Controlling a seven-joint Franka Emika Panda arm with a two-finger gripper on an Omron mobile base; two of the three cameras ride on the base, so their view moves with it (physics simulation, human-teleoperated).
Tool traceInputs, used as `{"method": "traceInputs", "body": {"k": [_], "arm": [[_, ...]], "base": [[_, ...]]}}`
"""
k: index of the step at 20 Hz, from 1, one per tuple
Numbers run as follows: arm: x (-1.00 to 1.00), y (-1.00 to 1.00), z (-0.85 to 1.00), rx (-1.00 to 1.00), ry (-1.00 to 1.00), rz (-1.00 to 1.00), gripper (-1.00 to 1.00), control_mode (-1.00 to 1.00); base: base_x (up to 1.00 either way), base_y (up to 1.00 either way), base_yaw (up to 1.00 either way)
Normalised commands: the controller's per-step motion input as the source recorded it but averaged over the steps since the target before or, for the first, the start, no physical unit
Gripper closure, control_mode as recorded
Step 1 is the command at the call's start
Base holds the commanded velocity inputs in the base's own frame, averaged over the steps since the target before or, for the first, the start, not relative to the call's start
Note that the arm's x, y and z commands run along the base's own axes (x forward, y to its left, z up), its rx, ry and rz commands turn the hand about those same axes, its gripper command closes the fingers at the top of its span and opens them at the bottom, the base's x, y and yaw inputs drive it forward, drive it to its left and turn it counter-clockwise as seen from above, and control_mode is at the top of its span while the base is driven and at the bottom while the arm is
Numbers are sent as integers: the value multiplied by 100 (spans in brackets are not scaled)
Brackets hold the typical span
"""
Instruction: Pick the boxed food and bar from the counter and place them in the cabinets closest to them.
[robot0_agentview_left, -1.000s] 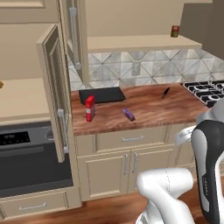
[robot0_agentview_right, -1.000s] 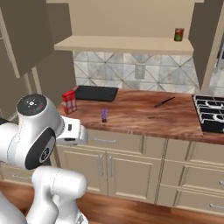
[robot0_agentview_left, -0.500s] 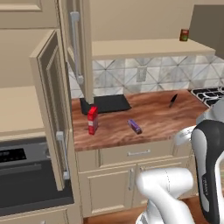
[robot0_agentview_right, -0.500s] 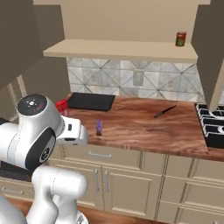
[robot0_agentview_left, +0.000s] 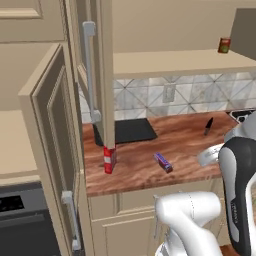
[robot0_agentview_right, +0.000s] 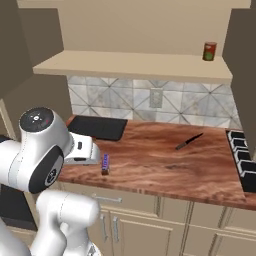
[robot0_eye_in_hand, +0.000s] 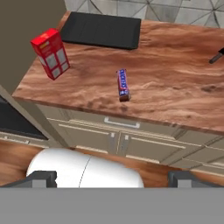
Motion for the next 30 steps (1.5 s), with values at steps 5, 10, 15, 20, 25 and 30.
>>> {"method": "traceInputs", "body": {"k": [5, 10, 15, 20, 25, 30], "arm": [[0, 0, 0, 0, 0, 0, -100, 100], [0, 0, 0, 0, 0, 0, -100, -100], [5, 0, -8, 0, 0, 0, -100, -100], [6, 2, -26, -1, 0, 0, -100, -100], [22, 9, -30, 0, 0, 0, -100, -100], [33, 13, -36, 0, -1, 0, -100, -100]], "base": [[43, 0, 0], [0, 0, 0], [0, 0, 0], [0, 0, 0], [0, 0, 0], [0, 0, 0]]}}
